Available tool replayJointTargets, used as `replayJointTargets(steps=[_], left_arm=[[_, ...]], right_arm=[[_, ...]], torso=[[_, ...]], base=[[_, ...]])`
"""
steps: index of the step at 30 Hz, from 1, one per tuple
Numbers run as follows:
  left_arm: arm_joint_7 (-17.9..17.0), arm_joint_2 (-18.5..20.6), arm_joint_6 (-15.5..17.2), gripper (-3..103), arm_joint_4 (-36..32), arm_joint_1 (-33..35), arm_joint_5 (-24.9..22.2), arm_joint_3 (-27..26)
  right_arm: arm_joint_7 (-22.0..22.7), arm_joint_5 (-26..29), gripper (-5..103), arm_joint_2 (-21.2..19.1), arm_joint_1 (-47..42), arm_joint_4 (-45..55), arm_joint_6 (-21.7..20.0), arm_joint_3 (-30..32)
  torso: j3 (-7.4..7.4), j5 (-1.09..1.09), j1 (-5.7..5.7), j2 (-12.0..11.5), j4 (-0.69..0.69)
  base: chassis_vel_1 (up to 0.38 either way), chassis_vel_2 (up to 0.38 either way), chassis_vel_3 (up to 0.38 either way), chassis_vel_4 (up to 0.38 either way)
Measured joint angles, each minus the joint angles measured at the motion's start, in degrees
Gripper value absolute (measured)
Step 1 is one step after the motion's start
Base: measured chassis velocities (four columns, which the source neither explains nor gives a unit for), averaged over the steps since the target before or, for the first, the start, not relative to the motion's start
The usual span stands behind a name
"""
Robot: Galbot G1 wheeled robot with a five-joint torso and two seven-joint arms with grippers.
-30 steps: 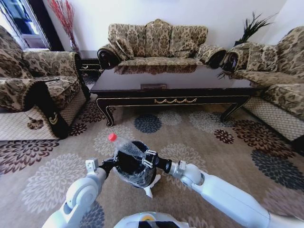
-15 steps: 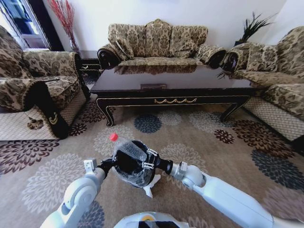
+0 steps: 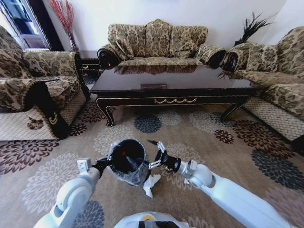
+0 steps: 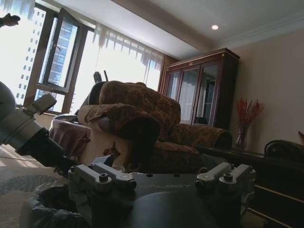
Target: Move to the front of the table and pick up the trash from the floor, then place it into the trash bin.
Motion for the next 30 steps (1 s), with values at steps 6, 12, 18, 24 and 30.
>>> replayJointTargets(steps=[6,12,18,24,30], left_arm=[[-2.97,1.80,0.20,4,-0.96,0.15,-4.81,-7.01],[-4.27,2.83,0.21,4,-2.36,0.12,-10.19,-13.25],[-5.80,2.97,0.24,4,-3.62,0.52,-13.60,-17.07],[-6.04,1.41,0.44,4,-5.83,1.02,-14.89,-19.09],[-6.09,0.28,0.72,4,-7.44,1.73,-15.18,-20.39]], right_arm=[[5.06,1.41,100,-1.27,-3.32,0.66,-3.48,5.57],[11.87,-2.94,100,-2.50,-8.01,-0.90,-9.76,11.49],[18.40,-1.03,100,-3.17,-12.18,-4.41,-18.75,12.21],[18.57,-2.67,100,0.14,-10.17,-11.28,-20.45,5.25],[18.42,-1.70,100,5.92,-5.73,-20.74,-18.09,-3.76]], torso=[[0.00,0.01,0.00,0.00,-0.01],[0.00,0.00,0.00,0.00,-0.02],[0.00,0.00,0.00,0.00,-0.02],[0.00,0.01,0.00,0.00,-0.01],[0.00,0.01,0.00,0.00,0.00]], base=[[0.000,0.000,0.000,0.000],[0.000,0.000,0.000,0.000],[0.000,0.000,0.000,0.000],[0.000,0.000,0.000,0.000],[0.000,0.000,0.000,0.000]])
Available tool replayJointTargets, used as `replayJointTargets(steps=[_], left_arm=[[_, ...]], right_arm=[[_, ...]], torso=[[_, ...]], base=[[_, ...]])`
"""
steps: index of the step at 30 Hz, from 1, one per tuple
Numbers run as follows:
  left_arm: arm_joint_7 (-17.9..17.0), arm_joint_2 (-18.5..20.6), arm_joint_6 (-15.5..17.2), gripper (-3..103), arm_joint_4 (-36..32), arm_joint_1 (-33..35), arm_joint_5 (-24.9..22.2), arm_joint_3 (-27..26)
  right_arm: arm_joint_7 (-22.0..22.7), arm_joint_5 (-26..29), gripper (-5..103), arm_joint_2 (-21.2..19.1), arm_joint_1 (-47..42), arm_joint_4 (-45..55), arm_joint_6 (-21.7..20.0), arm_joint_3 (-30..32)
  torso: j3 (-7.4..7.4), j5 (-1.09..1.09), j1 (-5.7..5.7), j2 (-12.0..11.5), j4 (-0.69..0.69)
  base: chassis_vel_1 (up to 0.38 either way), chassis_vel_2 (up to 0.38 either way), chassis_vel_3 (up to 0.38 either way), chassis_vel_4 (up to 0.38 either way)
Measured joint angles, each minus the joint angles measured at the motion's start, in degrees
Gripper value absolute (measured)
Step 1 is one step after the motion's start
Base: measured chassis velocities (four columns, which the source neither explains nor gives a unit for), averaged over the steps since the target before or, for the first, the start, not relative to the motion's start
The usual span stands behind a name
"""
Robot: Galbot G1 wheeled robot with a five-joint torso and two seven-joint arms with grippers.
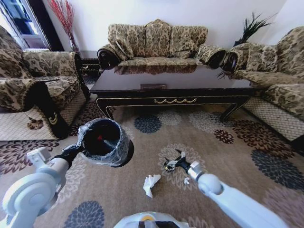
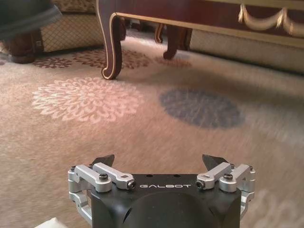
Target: Move to the front of the table and pick up the trash from the floor, then place it into the trash bin.
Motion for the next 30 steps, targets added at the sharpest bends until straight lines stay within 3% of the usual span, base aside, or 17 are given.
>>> replayJointTargets(steps=[1,5,6,9,17,26,29,30], left_arm=[[0.00,0.00,0.00,4,0.00,0.00,0.00,0.00],[0.00,0.25,0.00,4,-0.21,0.15,-0.81,-1.33],[0.00,0.25,0.00,4,-0.21,0.15,-0.81,-1.33],[-0.06,0.39,0.06,4,-0.23,0.31,-0.85,-1.43],[-0.09,0.26,0.14,4,0.04,0.02,-0.42,-0.41],[0.10,0.13,0.14,4,0.53,-0.93,-0.10,0.65],[0.17,0.30,0.14,4,0.56,-1.18,-0.18,1.03],[0.19,0.55,0.14,4,0.61,-1.33,-0.23,1.06]], right_arm=[[0.00,0.00,100,0.00,0.00,0.00,0.00,0.00],[0.69,12.04,100,3.96,-0.24,-0.70,3.14,-0.88],[0.69,12.04,100,3.96,-0.24,-0.70,3.14,-0.88],[1.40,19.90,100,5.62,-1.59,1.22,4.19,-0.20],[4.51,24.06,100,4.54,-3.13,3.38,3.07,-0.30],[15.55,31.10,100,2.89,-0.08,4.77,-7.80,-1.47],[23.01,38.51,100,2.87,1.86,5.72,-15.05,-1.96],[27.33,42.19,100,3.24,2.92,6.29,-18.77,-2.17]], torso=[[0.00,0.00,0.00,0.00,0.00],[0.00,-0.01,0.00,0.00,0.01],[0.00,-0.01,0.00,0.00,0.01],[0.00,-0.01,0.00,0.00,0.00],[0.00,-0.01,0.00,0.00,-0.01],[0.00,0.00,0.00,0.00,-0.01],[0.00,0.00,0.00,0.00,-0.01],[0.00,0.00,0.00,0.00,-0.01]], base=[[0.000,0.000,0.000,0.000],[0.000,0.000,0.000,0.000],[0.000,0.000,0.000,0.000],[0.000,0.000,0.000,0.000],[0.000,0.000,0.000,0.000],[0.000,0.000,0.000,0.000],[0.000,0.000,0.000,0.000],[0.000,0.000,0.000,0.000]])
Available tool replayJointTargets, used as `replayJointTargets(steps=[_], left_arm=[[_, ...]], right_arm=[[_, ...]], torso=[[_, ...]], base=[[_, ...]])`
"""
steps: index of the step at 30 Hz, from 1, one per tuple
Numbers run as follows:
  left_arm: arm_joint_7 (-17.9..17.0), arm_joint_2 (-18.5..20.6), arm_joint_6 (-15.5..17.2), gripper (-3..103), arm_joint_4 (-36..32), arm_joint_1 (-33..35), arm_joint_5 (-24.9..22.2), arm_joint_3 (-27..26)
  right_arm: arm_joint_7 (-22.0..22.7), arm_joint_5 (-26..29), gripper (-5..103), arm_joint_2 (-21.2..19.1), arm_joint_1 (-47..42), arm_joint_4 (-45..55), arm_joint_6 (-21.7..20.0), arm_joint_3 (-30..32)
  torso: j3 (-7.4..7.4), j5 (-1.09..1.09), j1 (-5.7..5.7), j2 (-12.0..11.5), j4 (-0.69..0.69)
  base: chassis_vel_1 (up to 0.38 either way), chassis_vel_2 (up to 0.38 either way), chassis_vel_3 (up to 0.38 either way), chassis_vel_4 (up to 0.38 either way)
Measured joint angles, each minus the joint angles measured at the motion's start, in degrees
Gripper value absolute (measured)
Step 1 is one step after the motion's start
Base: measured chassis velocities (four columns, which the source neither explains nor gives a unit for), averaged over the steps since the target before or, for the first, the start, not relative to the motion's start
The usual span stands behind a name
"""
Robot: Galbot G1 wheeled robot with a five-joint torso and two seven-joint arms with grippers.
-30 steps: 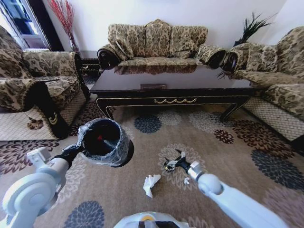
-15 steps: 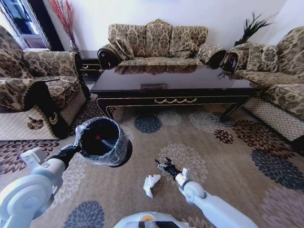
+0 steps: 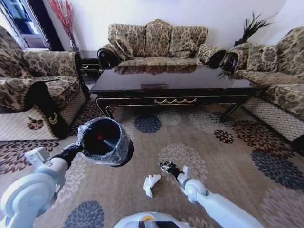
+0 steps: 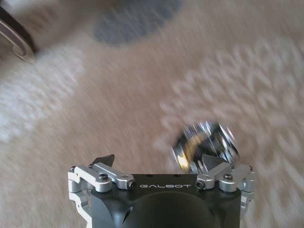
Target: Move to the front of the table and pick up the trash from the floor, then place it into the trash bin.
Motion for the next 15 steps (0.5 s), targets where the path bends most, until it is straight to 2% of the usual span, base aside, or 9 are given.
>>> replayJointTargets(steps=[1,4,7,15], left_arm=[[0.02,0.31,0.00,4,0.12,-0.15,0.00,0.00],[0.03,0.45,0.00,4,0.28,-0.22,-0.01,-0.05],[0.03,0.34,0.00,4,0.36,-0.20,0.03,-0.03],[0.04,0.03,0.00,4,0.70,-0.25,0.50,0.77]], right_arm=[[3.82,3.77,100,0.64,1.26,0.36,-3.07,-0.27],[5.72,6.90,100,1.75,2.77,-0.18,-4.76,-0.69],[6.02,7.40,100,2.74,3.30,-1.66,-4.79,-0.84],[5.96,5.53,100,6.86,3.19,-9.05,-1.60,0.29]], torso=[[0.00,0.00,0.00,0.00,0.00],[0.00,0.00,0.00,0.00,0.02],[0.00,-0.01,0.00,0.00,0.02],[0.00,0.00,0.00,0.00,0.00]], base=[[0.000,0.000,0.000,0.000],[0.000,0.000,0.000,0.000],[0.000,0.000,0.000,0.000],[0.000,0.000,0.000,0.000]])
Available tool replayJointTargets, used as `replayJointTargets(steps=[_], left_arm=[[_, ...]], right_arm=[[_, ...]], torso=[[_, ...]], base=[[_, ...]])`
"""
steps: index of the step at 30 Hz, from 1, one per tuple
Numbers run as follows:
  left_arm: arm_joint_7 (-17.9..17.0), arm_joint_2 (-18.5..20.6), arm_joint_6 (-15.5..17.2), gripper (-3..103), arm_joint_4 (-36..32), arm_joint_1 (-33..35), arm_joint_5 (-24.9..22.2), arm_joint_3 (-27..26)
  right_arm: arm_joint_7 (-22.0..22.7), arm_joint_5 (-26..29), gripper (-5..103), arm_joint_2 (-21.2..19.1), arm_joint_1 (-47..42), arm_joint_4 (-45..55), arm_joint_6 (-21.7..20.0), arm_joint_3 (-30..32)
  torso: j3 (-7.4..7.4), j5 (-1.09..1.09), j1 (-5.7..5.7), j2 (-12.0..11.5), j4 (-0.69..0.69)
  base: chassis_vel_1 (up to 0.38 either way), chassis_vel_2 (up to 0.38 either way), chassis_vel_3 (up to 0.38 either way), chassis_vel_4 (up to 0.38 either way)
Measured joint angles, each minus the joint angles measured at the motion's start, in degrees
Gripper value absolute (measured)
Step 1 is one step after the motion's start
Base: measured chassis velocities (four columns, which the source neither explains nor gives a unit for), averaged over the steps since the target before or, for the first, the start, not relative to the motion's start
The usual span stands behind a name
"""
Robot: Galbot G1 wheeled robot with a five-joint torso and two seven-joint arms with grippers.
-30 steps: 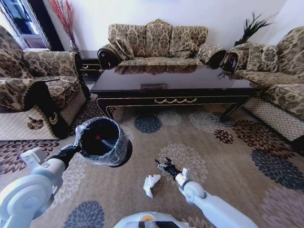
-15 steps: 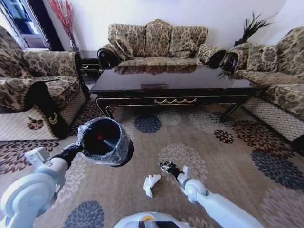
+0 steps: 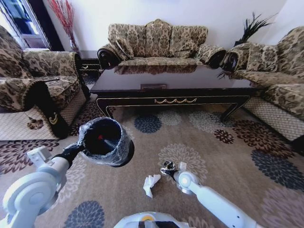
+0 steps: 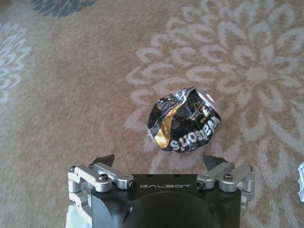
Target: Move to the front of the table and pick up the trash from the floor, then place it into the trash bin.
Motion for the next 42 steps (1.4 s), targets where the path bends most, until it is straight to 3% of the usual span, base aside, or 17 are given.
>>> replayJointTargets(steps=[10,23,42], left_arm=[[0.02,0.66,0.00,4,-0.01,0.12,0.21,0.13],[0.02,0.47,0.00,4,-0.87,0.66,0.56,0.03],[-0.03,0.49,-0.02,4,-1.41,1.39,0.55,-0.83]], right_arm=[[-0.19,-0.81,100,5.83,-1.75,-3.45,3.58,8.01],[1.03,-2.98,100,6.46,-4.15,-4.19,4.00,10.14],[0.73,-3.91,100,12.57,-3.05,-8.72,5.43,12.48]], torso=[[0.00,0.00,0.00,0.00,0.00],[0.00,0.00,0.00,0.00,0.00],[0.00,0.00,0.00,0.00,0.01]], base=[[0.000,0.000,0.000,0.000],[0.000,0.000,0.000,0.000],[0.000,0.000,0.000,0.000]])
